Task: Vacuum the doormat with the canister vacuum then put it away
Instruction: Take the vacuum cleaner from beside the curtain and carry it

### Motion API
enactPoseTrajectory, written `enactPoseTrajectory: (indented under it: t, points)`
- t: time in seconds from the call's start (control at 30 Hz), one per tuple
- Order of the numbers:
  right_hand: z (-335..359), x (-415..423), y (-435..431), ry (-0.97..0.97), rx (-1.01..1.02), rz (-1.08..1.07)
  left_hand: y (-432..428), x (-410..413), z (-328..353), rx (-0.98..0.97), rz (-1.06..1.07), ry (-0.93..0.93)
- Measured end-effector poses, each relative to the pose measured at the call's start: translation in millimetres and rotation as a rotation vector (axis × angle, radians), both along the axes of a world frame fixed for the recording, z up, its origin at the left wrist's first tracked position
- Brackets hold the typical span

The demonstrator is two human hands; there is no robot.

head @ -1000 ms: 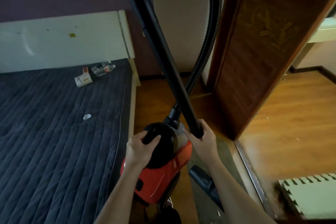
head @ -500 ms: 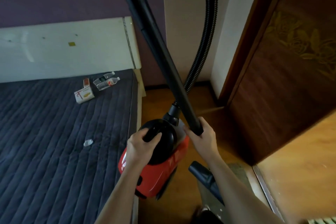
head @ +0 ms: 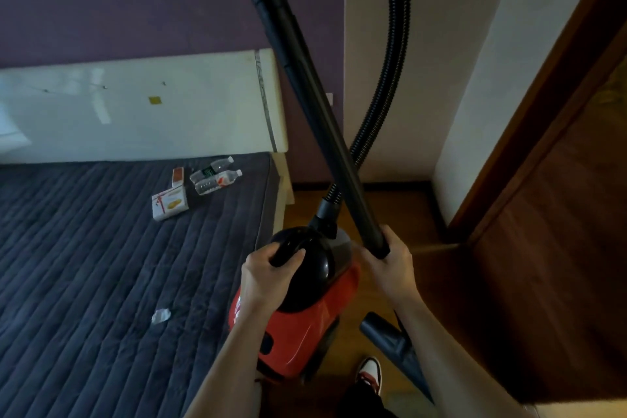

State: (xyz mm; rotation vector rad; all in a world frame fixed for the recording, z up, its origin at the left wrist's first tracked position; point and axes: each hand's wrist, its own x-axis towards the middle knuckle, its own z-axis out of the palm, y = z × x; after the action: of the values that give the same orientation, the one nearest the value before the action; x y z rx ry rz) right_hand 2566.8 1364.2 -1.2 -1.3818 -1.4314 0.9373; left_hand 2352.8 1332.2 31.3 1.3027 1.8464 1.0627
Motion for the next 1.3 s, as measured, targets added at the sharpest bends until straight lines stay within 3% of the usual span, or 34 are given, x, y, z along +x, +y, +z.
enactPoseTrajectory:
  t: [0.3,0.7,0.93,1.3]
  points:
    - [19.4,37.1,177.1,-0.023,0.029,0.078,167.9,36.5,12.0,-0.002,0.035,0.012]
    - [11.5,65.3,319.7,0.009,-0.014,0.026,315.8,55.7,-2.5,-0.028,-0.023,-0.029]
    - [-2.8,69.0,409.4,0.025,-0.043,-0.133,430.0,56.6,-25.4,-0.056,-0.118,-0.067]
    - [-0.9,80.1,542.3,0.023,-0.088,-0.396,592.9,75.3,-35.5,-0.02,-0.355,0.043]
